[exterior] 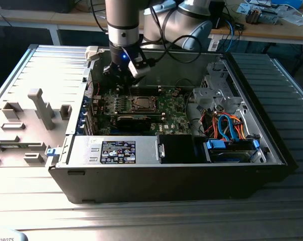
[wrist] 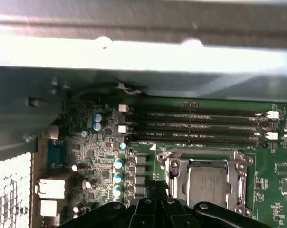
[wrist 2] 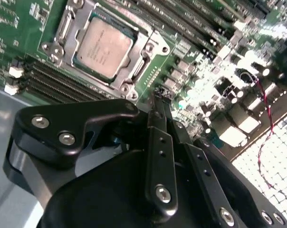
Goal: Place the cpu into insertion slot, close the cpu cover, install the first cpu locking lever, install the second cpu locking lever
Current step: 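Install the first cpu locking lever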
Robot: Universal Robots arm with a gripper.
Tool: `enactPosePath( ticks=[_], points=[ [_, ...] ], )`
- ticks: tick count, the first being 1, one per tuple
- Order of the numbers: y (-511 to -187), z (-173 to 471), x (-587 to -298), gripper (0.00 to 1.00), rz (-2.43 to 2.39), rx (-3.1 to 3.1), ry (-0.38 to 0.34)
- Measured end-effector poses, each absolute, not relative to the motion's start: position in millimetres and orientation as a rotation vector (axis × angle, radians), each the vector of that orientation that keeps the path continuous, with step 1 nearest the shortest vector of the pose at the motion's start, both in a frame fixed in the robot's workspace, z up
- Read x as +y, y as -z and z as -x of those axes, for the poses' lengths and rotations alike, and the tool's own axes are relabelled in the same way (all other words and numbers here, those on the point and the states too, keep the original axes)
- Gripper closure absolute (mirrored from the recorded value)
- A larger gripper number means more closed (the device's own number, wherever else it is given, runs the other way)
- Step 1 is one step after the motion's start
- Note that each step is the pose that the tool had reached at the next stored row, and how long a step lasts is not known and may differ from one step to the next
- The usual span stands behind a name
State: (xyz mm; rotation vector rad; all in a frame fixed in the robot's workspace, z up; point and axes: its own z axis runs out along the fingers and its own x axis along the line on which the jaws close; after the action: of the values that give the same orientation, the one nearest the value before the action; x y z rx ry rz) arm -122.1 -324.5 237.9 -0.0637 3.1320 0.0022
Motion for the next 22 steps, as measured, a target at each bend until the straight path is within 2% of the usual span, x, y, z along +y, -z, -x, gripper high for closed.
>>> enactPosePath(
  ticks=[22],
  points=[
    [-255,135,-308,0.89,0.063,3.113,-0.002]
  ],
)
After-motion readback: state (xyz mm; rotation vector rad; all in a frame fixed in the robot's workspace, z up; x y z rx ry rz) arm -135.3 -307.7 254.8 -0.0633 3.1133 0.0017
